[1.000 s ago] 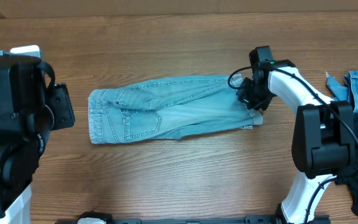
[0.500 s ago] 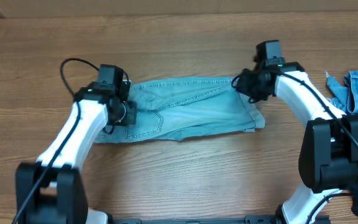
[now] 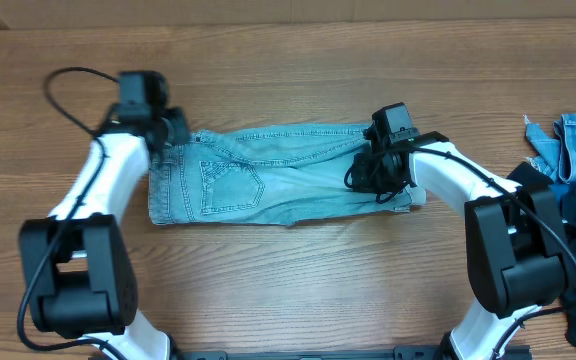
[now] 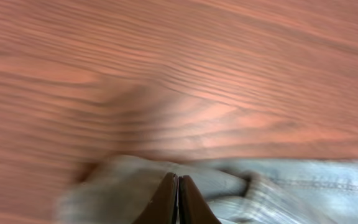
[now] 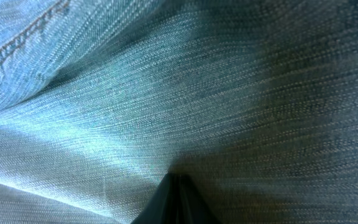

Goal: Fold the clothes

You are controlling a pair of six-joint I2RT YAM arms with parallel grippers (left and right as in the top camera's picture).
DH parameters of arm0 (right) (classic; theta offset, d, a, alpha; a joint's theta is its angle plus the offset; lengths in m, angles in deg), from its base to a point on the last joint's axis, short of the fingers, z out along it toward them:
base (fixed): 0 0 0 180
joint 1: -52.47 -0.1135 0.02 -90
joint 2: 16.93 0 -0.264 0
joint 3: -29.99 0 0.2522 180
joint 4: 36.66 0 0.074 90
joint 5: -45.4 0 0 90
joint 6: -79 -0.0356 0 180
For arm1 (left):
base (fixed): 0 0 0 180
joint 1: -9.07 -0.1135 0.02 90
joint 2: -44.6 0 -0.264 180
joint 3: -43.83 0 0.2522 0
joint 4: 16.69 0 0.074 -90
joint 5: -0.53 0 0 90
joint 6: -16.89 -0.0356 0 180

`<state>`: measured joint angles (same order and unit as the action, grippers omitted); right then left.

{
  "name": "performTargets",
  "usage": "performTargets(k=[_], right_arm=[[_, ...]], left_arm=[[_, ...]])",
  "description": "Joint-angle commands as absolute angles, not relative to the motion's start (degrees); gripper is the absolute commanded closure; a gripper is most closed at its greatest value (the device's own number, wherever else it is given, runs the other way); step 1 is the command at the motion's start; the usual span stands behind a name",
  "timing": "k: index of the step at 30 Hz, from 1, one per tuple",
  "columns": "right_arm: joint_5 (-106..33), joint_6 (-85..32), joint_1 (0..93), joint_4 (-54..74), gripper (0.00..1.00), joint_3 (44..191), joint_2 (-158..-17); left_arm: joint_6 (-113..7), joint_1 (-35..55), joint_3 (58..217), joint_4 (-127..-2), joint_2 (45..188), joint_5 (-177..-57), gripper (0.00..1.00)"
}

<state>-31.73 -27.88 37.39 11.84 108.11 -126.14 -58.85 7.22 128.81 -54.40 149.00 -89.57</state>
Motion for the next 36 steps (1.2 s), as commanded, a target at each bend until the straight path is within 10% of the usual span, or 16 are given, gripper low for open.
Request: performTargets(k=[1, 6, 16, 26, 36], right_arm=[[-37.50, -29.04, 37.48, 11.91, 0.93, 103.69, -128.19], [-36.15, -28.54, 37.53, 12.08, 0.93, 109.24, -124.78], [-11.89, -20.28, 29.48, 5.83, 0.96, 112.50, -123.75], [-29.53, -41.72, 19.41, -9.42, 0.96, 112.46, -130.55], [-48.02, -39.44, 21.33, -26.67, 0.96, 112.46, -133.11]], left_arm=[[-57.99, 0.31, 133.97, -63.91, 149.15, -87.14, 0.96], [-64.73, 0.66, 135.72, -75.77, 146.70, -103.20, 0.96], [-63.79, 18.32, 119.37, -64.58, 146.49, -96.32, 0.96], [-61.27, 18.04, 108.73, -59.12, 146.49, -96.52, 0.96], [-61.27, 18.04, 108.73, -61.09, 146.49, -96.47, 0.96]])
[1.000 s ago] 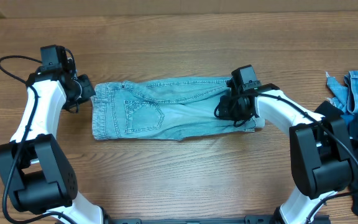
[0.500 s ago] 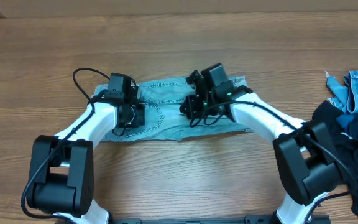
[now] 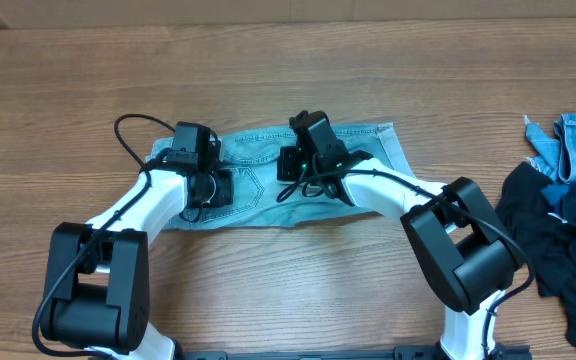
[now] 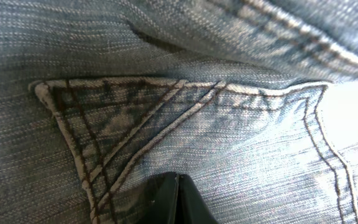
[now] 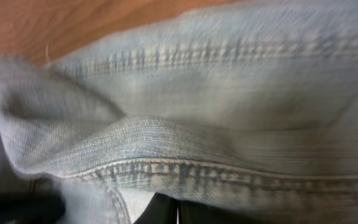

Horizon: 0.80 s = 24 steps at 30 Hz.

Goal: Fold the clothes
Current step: 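Smooth the folded shorts outward with both grippers toward the ends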

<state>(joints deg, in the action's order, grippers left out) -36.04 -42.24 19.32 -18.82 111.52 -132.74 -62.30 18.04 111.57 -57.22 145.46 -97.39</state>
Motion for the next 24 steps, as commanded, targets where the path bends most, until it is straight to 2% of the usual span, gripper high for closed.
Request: performTargets(k=[1, 4, 8, 10, 13, 15, 18, 20, 23, 24], right_arm=[[-47.95, -39.53, 22.88, -28.83, 0.96, 112.48, -133.11], [-46.49, -39.49, 28.91, -30.36, 0.96, 113.70, -133.09], [-29.39, -35.03, 34.27, -20.75, 0.96, 116.76, -128.91], [-28.83, -34.75, 35.73, -10.60, 0.96, 117.33, -125.50], [-29.09, -34.72, 35.73, -2.12, 0.96, 117.05, -125.74], [-29.44, -35.01, 35.45, 0.24, 0.96, 116.76, -127.77], [-29.55, -39.62, 35.45, 3.04, 0.96, 116.72, -131.95], [-29.50, -41.70, 35.45, 2.34, 0.96, 116.72, -133.63], [-33.70, -47.73, 36.67, 3.52, 0.96, 116.72, -133.70], [-35.25, -49.28, 37.02, 4.11, 0.96, 116.72, -133.70]], left_arm=[[-61.29, 18.04, 108.73, -61.72, 146.49, -96.36, 0.96], [-61.29, 18.04, 108.73, -62.79, 146.49, -94.81, 0.96], [-61.32, 18.04, 108.86, -62.68, 146.46, -94.75, 0.96], [-61.27, 17.97, 110.54, -63.18, 146.01, -94.61, 0.96], [-61.18, 17.97, 113.62, -63.21, 143.14, -95.03, 0.96], [-61.05, 17.97, 116.40, -62.48, 138.73, -93.81, 0.95], [-61.05, 17.97, 116.64, -57.98, 134.92, -91.47, 0.88], [-61.08, 17.97, 116.62, -55.23, 135.30, -89.00, 0.83], [-61.21, 17.54, 116.57, -55.71, 139.93, -81.08, 0.81], [-61.42, 17.14, 116.57, -56.15, 142.36, -81.15, 0.83]])
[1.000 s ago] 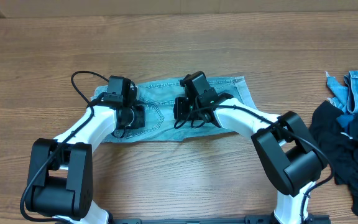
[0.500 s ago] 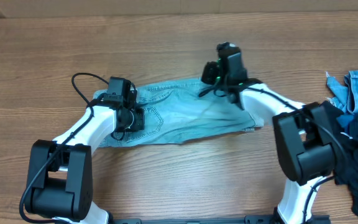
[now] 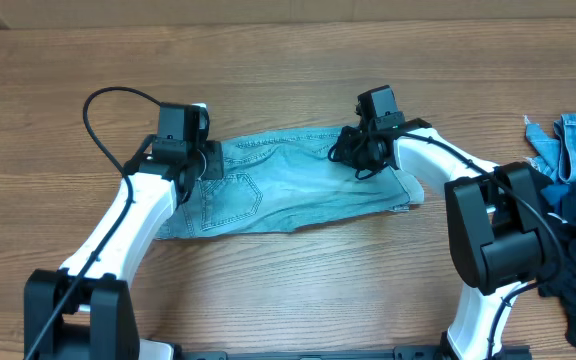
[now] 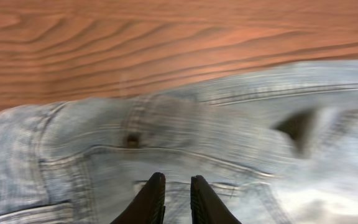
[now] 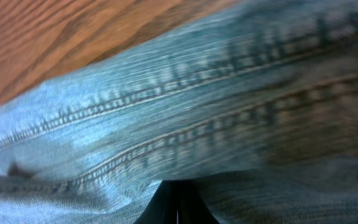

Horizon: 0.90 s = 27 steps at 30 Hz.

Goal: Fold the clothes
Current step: 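Smooth the folded shorts outward with both grippers toward the ends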

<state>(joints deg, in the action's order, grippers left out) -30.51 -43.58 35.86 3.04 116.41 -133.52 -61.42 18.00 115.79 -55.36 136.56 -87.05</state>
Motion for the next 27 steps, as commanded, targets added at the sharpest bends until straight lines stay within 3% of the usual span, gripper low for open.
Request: performTargets(k=[1, 4, 6, 9, 14, 18, 20, 21, 24, 27], right_arm=[[-36.72, -49.43, 37.59, 4.35, 0.96, 116.72, -133.70], [-42.86, -49.43, 39.01, 6.99, 0.96, 116.72, -133.70], [-49.00, -49.37, 40.37, 9.88, 0.96, 116.72, -133.74], [-57.17, -48.47, 42.18, 12.43, 0.96, 116.72, -133.76], [-53.52, -37.70, 45.46, 9.81, 0.96, 118.53, -133.59], [-47.75, -33.19, 45.46, 16.28, 0.87, 127.67, -129.54], [-42.47, -33.00, 45.46, 23.21, 0.70, 132.65, -125.35], [-40.28, -33.00, 45.42, 25.31, 0.67, 132.96, -124.28], [-34.47, -33.00, 45.39, 34.27, 0.68, 132.56, -123.67], [-33.50, -28.82, 43.43, 39.38, 0.75, 128.63, -123.67]], left_arm=[[-61.29, 16.64, 116.57, -57.15, 145.77, -81.43, 0.87], [-57.32, 15.37, 116.57, -58.22, 151.99, -81.30, 0.90], [-54.82, 12.20, 116.57, -59.01, 152.45, -77.00, 0.83], [-54.82, 5.06, 116.60, -62.24, 152.45, -75.49, 0.82], [-59.63, -4.91, 119.85, -65.02, 151.71, -89.81, 0.78], [-62.69, -3.18, 131.15, -72.06, 146.36, -94.61, 0.72], [-65.56, -0.78, 137.12, -77.78, 141.37, -101.21, 0.71], [-65.71, 0.33, 137.69, -79.60, 139.86, -102.40, 0.71], [-66.76, 5.32, 137.40, -85.43, 137.57, -102.61, 0.73], [-66.36, 14.15, 127.79, -82.09, 139.69, -99.16, 0.89]])
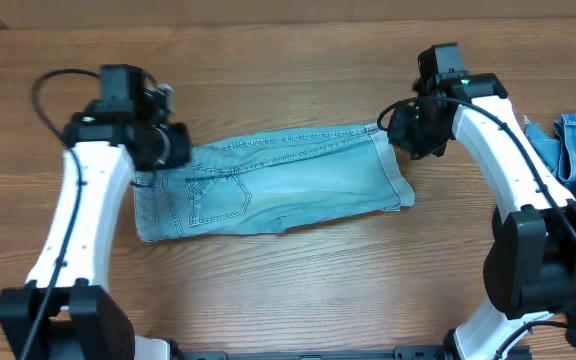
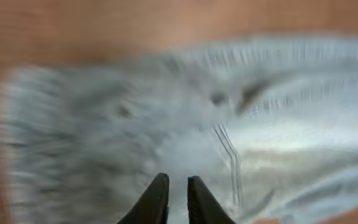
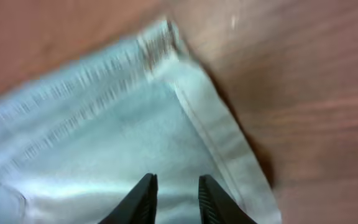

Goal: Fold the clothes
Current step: 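Smooth the folded shorts outward with both grippers toward the ends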

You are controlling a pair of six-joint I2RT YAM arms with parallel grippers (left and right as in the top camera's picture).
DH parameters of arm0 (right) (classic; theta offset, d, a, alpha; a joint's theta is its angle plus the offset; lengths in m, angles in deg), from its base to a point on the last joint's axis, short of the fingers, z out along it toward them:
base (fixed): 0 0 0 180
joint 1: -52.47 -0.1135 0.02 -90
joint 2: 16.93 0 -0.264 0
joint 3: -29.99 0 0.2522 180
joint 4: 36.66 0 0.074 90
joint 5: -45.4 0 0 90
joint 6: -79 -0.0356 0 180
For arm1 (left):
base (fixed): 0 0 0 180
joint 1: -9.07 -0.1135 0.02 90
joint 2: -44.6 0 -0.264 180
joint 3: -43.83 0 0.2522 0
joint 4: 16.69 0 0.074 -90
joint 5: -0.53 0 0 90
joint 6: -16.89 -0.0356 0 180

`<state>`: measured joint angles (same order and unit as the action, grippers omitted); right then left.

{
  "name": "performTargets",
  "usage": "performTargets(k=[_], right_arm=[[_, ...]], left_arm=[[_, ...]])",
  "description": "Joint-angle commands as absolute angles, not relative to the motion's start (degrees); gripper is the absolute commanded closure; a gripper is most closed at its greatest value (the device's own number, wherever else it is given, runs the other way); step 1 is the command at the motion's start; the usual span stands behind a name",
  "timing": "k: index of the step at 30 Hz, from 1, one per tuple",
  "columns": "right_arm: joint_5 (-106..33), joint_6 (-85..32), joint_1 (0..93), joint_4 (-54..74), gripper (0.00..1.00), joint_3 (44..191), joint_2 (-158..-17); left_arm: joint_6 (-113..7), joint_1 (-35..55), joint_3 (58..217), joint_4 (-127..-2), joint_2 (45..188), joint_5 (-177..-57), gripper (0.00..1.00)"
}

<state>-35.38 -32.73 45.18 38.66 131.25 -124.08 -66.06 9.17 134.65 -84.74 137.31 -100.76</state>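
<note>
A light-blue denim garment [image 1: 278, 180] lies flat across the middle of the wooden table, waist and back pocket to the left, hem to the right. My left gripper [image 1: 168, 148] hovers over its upper-left corner. In the blurred left wrist view its fingers [image 2: 159, 190] stand narrowly apart over the denim [image 2: 260, 124], and the left gripper [image 2: 176, 186] holds nothing. My right gripper [image 1: 408, 135] is at the upper-right corner. The right gripper [image 3: 176, 190] is open above the hem corner [image 3: 166, 37], with nothing between its fingers.
A pile of dark and denim clothes [image 1: 573, 190] lies at the table's right edge, just beyond the right arm. Bare wood [image 1: 288, 60] lies behind the garment, and more of it in front.
Both grippers have moved outward to the garment's upper corners. The right gripper, shut before, is now open. The denim lies flatter and has shifted a little to the left.
Both grippers were first shut at the garment's two ends. Then they were near its middle with the cloth bunched shorter. After that they were apart again, the left fingers slightly parted. Now both are open at the corners and the denim lies spread out.
</note>
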Motion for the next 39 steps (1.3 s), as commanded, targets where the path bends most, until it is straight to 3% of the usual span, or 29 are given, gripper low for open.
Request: performTargets(k=[1, 5, 10, 16, 24, 28, 31, 35, 39], right_arm=[[-33.31, -28.52, 42.84, 39.62, 0.75, 127.36, -123.67], [-28.41, -28.17, 38.03, 38.01, 0.78, 119.89, -123.67], [-36.67, -31.62, 32.28, 22.38, 0.78, 107.76, -123.67], [-47.16, -42.79, 40.85, 19.76, 0.90, 102.36, -123.69], [-47.14, -42.55, 48.21, 20.98, 0.90, 102.36, -123.67], [-47.06, -42.11, 48.37, 24.04, 0.90, 108.85, -123.62], [-45.28, -38.79, 47.49, 30.16, 0.89, 121.99, -123.53], [-29.90, -25.57, 45.15, 31.34, 0.87, 129.59, -123.53], [-28.63, -19.69, 41.04, 31.71, 0.83, 128.78, -123.56]], left_arm=[[-64.97, 14.94, 124.86, -79.73, 140.30, -99.18, 0.91], [-63.65, 18.08, 113.93, -70.27, 140.98, -100.80, 0.93], [-58.89, 19.20, 106.15, -64.26, 140.98, -96.47, 0.89], [-56.33, 14.74, 105.65, -70.33, 140.98, -90.09, 0.91], [-55.94, 1.34, 106.63, -71.14, 140.98, -89.59, 0.90], [-58.34, 1.10, 116.38, -74.92, 139.69, -98.37, 0.89], [-58.74, 2.41, 126.04, -78.20, 137.94, -104.58, 0.88], [-60.24, 7.13, 127.70, -78.68, 137.13, -102.22, 0.87], [-55.83, 12.38, 120.99, -74.62, 137.20, -93.56, 0.87]])
